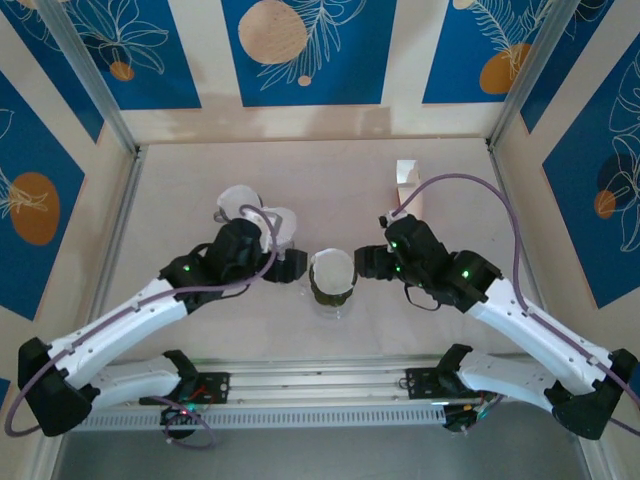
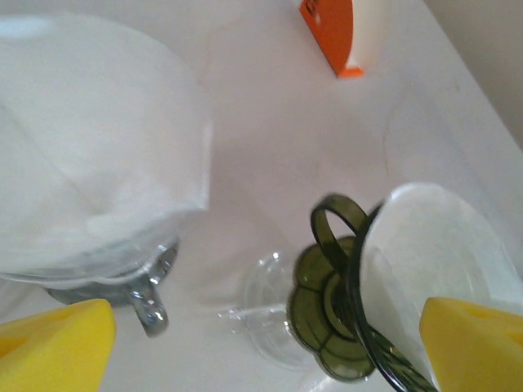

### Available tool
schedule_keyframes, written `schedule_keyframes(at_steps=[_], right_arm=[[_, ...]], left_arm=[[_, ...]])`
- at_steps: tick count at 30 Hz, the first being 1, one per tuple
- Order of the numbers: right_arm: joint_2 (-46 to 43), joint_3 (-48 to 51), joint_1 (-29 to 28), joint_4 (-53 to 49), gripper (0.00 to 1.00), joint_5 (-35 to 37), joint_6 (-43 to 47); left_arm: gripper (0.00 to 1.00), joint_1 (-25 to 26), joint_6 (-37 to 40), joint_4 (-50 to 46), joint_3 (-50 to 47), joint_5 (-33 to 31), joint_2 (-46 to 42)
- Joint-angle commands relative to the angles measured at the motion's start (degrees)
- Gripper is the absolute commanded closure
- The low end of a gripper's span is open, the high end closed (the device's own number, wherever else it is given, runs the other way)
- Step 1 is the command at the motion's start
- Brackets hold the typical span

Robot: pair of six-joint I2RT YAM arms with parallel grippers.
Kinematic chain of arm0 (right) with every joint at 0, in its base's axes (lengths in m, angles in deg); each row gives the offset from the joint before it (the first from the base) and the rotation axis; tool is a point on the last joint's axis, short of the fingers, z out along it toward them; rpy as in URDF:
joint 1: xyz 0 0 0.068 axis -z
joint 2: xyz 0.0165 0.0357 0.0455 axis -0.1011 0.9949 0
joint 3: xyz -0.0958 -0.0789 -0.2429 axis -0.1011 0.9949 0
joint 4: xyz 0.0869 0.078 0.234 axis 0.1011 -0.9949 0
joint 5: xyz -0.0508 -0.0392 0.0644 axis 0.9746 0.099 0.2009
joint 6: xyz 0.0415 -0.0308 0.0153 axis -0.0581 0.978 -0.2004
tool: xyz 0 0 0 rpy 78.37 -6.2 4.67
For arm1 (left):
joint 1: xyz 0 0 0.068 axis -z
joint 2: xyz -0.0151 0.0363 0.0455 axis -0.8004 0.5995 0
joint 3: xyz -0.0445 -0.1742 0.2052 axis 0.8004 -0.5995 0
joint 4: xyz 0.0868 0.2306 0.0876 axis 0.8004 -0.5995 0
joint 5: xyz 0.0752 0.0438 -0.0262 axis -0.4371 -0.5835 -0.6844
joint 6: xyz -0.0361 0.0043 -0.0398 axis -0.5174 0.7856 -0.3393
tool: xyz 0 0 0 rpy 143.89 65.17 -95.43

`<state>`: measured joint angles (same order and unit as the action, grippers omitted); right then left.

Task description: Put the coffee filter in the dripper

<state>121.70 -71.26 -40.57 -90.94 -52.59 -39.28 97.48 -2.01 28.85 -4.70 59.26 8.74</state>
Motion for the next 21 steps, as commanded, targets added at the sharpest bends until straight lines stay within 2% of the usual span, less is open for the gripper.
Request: schedule_keyframes(at_steps=[1, 4, 9, 11, 12, 14, 18, 21], right_arm=[[-1.1, 1.2, 0.3, 1.7, 0.3, 1.5, -0.3], [-1.6, 1.8, 0.3, 2.3, 0.3, 2.4, -0.2], [-3.1, 3.7, 0.4, 4.5, 0.3, 3.3, 0.6], [-3.2, 4.2, 0.6, 4.6, 0.29, 3.7, 0.3], [-3.2, 4.3, 0.7, 4.7, 0.29, 3.6, 0.3], [-3.3, 4.7, 1.0, 5.2, 0.29, 2.8, 0.4], [-3.5, 5.4, 1.4, 6.0, 0.3, 1.0, 0.8], [-4.2, 5.8, 1.7, 6.2, 0.3, 0.6, 1.1]], left_arm=[[0.04, -4.2, -0.1, -0.7, 0.9, 1.4, -2.7], [0.05, -9.4, -0.1, -1.2, 0.3, 2.3, -4.7], [0.03, -16.5, 0.2, -2.0, -1.0, -1.0, -8.8], [0.06, -21.4, -1.5, -2.1, -1.2, 0.9, -8.9], [0.09, -24.0, -2.7, -1.2, -1.6, 3.3, -8.7], [0.21, -28.1, -5.0, 0.2, -2.1, 6.0, -7.7], [0.42, -33.6, -8.0, 2.3, -3.3, 7.2, -4.8], [0.55, -38.3, -12.7, 5.6, -8.1, 9.3, -3.6]])
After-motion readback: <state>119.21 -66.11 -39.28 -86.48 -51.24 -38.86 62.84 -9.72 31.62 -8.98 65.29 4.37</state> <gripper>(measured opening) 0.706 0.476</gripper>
